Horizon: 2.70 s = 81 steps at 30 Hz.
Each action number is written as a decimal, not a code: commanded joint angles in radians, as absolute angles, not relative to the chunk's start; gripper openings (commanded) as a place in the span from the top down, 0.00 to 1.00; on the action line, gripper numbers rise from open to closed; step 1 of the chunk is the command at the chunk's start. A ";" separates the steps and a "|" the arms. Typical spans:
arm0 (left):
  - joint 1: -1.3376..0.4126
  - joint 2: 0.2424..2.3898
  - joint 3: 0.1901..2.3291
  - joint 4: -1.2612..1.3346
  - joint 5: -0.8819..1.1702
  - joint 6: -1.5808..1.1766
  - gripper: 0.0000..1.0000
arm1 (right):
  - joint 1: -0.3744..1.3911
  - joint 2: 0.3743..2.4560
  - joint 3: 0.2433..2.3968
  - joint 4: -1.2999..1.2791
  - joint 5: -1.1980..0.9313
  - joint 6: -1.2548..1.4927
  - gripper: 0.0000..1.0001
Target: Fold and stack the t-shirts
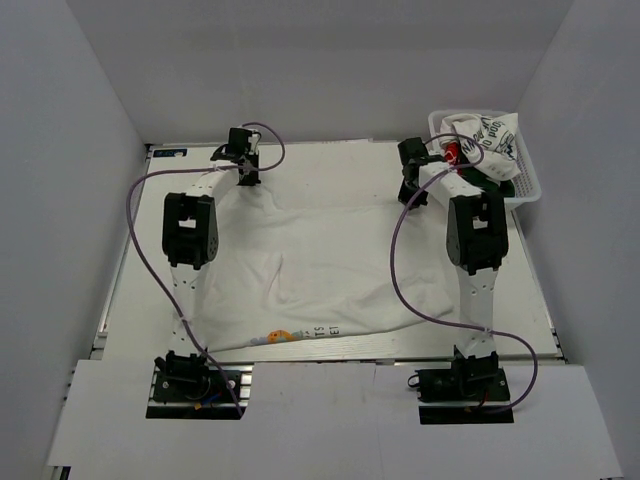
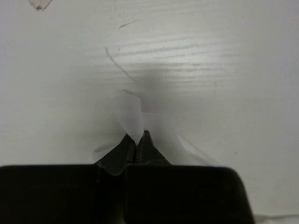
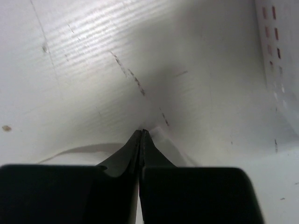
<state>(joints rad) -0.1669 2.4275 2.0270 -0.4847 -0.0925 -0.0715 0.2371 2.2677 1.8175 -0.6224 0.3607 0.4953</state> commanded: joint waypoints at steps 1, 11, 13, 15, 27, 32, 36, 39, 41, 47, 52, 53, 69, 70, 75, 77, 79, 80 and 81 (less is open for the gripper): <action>-0.181 2.191 1.909 -0.405 -0.107 -0.058 1.00 | 0.242 2.177 1.766 -0.591 0.357 0.488 1.00; -0.233 1.784 1.349 -0.281 -0.182 -0.089 1.00 | 0.282 1.884 1.447 -0.367 0.328 0.426 1.00; -0.247 1.688 1.287 -0.294 -0.183 -0.106 1.00 | 0.285 1.826 1.373 -0.359 0.333 0.422 1.00; -0.276 1.622 1.206 -0.314 -0.183 -0.162 1.00 | 0.288 1.793 1.318 -0.342 0.333 0.419 1.00; -0.336 1.364 0.951 -0.290 -0.209 -0.272 1.00 | 0.276 1.883 1.423 -0.401 0.409 0.452 0.53; -0.336 1.394 0.962 -0.313 -0.229 -0.272 1.00 | 0.256 2.069 1.635 -0.538 0.382 0.546 0.32; -0.336 1.394 0.962 -0.295 -0.219 -0.261 1.00 | 0.252 2.201 1.866 -0.693 0.353 0.578 0.25; -0.336 1.404 0.953 -0.284 -0.210 -0.261 1.00 | 0.245 2.334 1.989 -0.779 0.337 0.592 0.24; -0.336 1.414 0.953 -0.284 -0.210 -0.261 1.00 | 0.247 2.348 2.003 -0.796 0.347 0.606 0.27; -0.336 1.424 0.962 -0.314 -0.229 -0.261 1.00 | 0.250 2.312 1.899 -0.767 0.367 0.624 0.58; -0.336 1.368 0.962 -0.351 -0.270 -0.317 1.00 | 0.253 2.223 1.826 -0.755 0.416 0.626 1.00; -0.336 1.358 0.951 -0.360 -0.270 -0.331 1.00 | 0.256 2.209 1.807 -0.729 0.417 0.621 1.00; -0.411 1.100 0.715 -0.837 -0.160 -0.787 1.00 | 0.259 1.703 1.132 -0.384 0.402 0.528 1.00; -0.423 1.100 0.701 -0.880 -0.150 -0.848 1.00 | 0.256 1.683 1.114 -0.383 0.403 0.537 1.00; -0.433 1.100 0.699 -1.000 -0.052 -0.899 0.79 | 0.249 1.603 0.980 -0.406 0.457 0.618 0.79; -0.433 1.100 0.713 -1.043 -0.052 -0.899 0.68 | 0.249 1.591 0.976 -0.432 0.486 0.640 0.62; -0.433 1.100 0.744 -1.071 -0.074 -0.899 0.28 | 0.247 1.568 0.998 -0.452 0.506 0.646 0.25; -0.433 1.100 0.759 -1.071 -0.084 -0.899 0.20 | 0.250 1.556 1.009 -0.489 0.515 0.650 0.19; -0.433 1.100 0.790 -1.084 -0.104 -0.899 0.05 | 0.255 1.549 1.020 -0.489 0.523 0.649 0.10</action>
<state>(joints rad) -0.4290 1.1202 0.7151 -1.0195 -0.0853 -0.8761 0.2543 1.6100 0.9710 -0.4606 0.4530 0.6216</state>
